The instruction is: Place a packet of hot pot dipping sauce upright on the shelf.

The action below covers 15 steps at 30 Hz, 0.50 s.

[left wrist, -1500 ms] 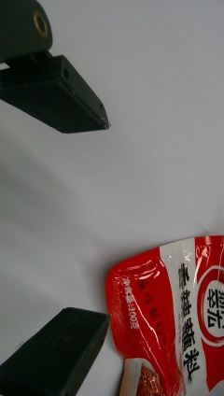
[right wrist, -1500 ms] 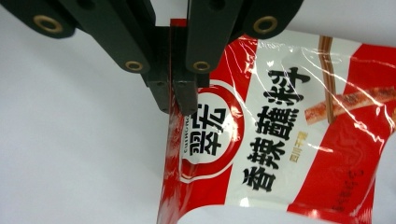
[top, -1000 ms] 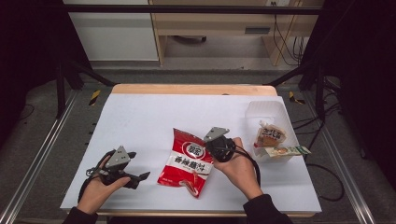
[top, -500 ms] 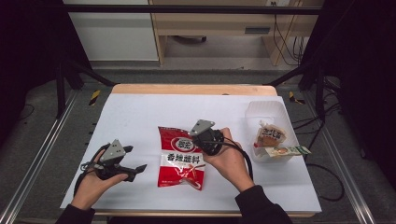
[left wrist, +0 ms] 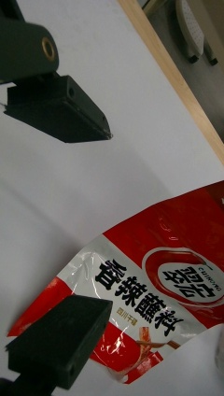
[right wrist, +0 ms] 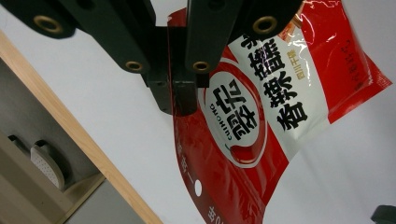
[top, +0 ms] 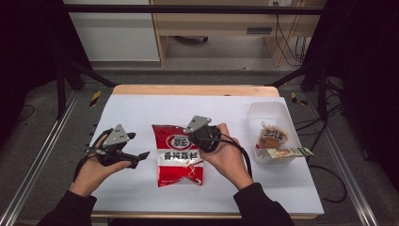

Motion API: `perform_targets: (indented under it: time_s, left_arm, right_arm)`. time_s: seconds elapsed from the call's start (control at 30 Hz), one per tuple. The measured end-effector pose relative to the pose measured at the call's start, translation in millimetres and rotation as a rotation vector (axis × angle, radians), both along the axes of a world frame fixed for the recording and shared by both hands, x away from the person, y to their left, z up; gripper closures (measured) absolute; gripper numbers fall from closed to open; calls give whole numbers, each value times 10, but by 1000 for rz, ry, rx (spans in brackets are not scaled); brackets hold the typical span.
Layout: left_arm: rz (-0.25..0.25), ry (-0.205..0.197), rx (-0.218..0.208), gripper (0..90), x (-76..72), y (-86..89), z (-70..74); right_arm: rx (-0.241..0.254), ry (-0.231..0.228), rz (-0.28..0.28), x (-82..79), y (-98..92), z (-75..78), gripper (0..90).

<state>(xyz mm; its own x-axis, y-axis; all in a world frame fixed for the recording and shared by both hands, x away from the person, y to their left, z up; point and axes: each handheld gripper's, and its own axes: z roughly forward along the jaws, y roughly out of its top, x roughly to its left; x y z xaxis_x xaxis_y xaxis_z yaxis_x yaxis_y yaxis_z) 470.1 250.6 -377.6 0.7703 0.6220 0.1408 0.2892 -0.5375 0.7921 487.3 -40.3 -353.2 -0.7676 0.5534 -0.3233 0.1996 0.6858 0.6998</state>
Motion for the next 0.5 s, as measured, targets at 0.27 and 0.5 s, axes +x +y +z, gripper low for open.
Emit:
perform_targets:
  time_s: [0.27,0.5]
  left_arm:
    - [-5,-7,20,151,60,-56,89]
    - [-13,-7,16,219,119,-72,120]
  right_arm:
    - [8,-9,10,-11,-12,69,900]
    - [4,-13,33,-69,11,64,900]
